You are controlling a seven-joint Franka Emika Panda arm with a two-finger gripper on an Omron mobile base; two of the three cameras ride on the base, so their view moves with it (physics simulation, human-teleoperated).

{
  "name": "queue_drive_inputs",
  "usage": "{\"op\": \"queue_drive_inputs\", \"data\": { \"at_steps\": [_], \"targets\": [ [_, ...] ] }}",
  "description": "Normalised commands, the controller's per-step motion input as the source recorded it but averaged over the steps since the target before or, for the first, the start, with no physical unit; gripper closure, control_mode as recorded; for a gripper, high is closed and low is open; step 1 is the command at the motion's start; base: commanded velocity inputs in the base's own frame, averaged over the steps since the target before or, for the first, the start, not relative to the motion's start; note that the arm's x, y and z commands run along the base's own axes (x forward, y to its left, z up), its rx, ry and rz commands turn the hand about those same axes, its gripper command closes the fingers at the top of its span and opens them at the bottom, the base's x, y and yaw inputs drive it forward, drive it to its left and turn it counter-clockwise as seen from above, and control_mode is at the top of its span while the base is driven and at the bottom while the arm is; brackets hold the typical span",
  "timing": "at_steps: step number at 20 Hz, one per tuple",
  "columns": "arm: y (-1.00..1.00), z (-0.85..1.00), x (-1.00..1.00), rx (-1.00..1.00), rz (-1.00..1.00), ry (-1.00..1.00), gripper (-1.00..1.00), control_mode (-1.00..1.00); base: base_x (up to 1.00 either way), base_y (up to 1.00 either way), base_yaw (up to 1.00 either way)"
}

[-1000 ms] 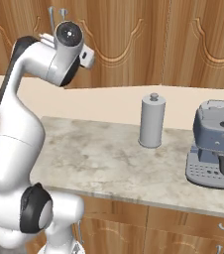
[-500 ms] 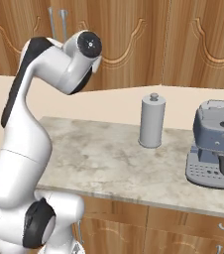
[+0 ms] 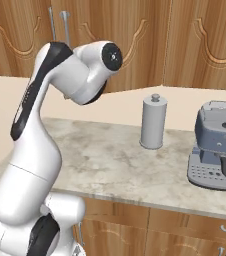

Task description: Open the cabinet, pick the kettle from the cabinet, and place it in the sink.

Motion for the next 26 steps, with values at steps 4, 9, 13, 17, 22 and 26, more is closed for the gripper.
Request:
{"op": "queue_drive_inputs", "data": {
  "at_steps": [4,9,13,17,22,26],
  "targets": [
    [-0.16,0.00,-0.46,0.03,0.13,-0.05,1.00,-1.00,0.00,0.00,0.00],
    [-0.20,0.00,-0.49,0.03,0.12,-0.05,1.00,-1.00,0.00,0.00,0.00],
    [-0.21,0.00,-0.46,0.03,0.10,-0.04,1.00,-1.00,0.00,0.00,0.00],
    [-0.07,0.00,-0.46,0.02,0.05,-0.01,1.00,-1.00,0.00,0.00,0.00],
    [0.17,-0.02,-0.41,0.00,0.00,0.00,-1.00,-1.00,0.00,0.00,0.00],
    [0.34,-0.05,-0.35,0.00,0.00,0.00,-1.00,-1.00,0.00,0.00,0.00]
  ]
}}
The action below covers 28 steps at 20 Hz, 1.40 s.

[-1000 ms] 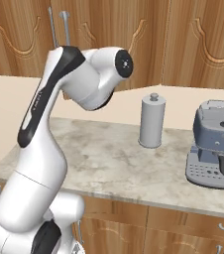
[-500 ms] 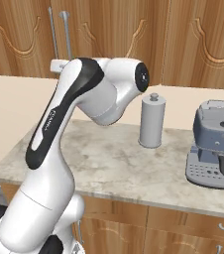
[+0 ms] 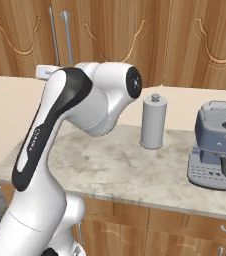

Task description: Open the cabinet, pick the kettle from the cabinet, and place it in the sink.

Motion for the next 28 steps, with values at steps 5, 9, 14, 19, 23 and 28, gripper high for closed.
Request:
{"op": "queue_drive_inputs", "data": {
  "at_steps": [5,9,14,19,23,28],
  "targets": [
    [0.38,-0.05,-0.30,0.00,-0.01,0.00,-1.00,-1.00,0.00,0.00,0.00],
    [0.46,0.00,-0.19,0.00,-0.05,0.01,-1.00,-1.00,0.00,0.00,0.00],
    [0.51,-0.01,-0.06,0.00,-0.16,0.00,-1.00,-1.00,0.00,0.00,0.00],
    [0.46,-0.04,0.08,0.00,-0.33,0.01,-1.00,-1.00,0.00,0.00,0.00],
    [0.37,-0.05,0.16,0.06,-0.38,0.03,-1.00,-1.00,0.00,0.00,0.00],
    [0.27,-0.05,0.25,0.19,-0.41,0.09,-1.00,-1.00,0.00,0.00,0.00]
  ]
}}
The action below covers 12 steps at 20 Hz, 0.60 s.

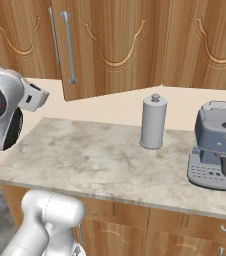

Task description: Open the cabinet, pick the kettle from the cabinet, and place it in the sink.

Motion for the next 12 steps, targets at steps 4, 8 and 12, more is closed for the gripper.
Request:
{"op": "queue_drive_inputs", "data": {
  "at_steps": [4,8,12],
  "targets": [
    [0.23,-0.04,0.27,0.25,-0.40,0.11,-1.00,-1.00,0.00,0.00,0.00],
    [0.10,-0.01,0.31,0.25,-0.33,0.06,-1.00,-1.00,0.00,0.00,0.00],
    [0.10,0.00,0.25,0.29,-0.37,0.19,-1.00,-1.00,0.00,0.00,0.00]
  ]
}}
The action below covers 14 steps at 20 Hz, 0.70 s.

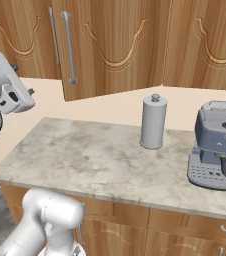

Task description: Open the cabinet, pick the kettle from the cabinet, and place it in the sink.

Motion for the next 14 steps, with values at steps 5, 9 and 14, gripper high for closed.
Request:
{"op": "queue_drive_inputs", "data": {
  "at_steps": [5,9,14],
  "targets": [
    [0.04,0.00,0.25,0.35,-0.30,0.22,-1.00,-1.00,0.00,0.00,0.00],
    [-0.11,0.00,0.15,0.39,-0.09,0.12,-1.00,-1.00,0.00,0.00,0.00],
    [-0.15,-0.06,0.23,0.37,-0.03,0.00,-1.00,-1.00,0.00,0.00,0.00]
  ]
}}
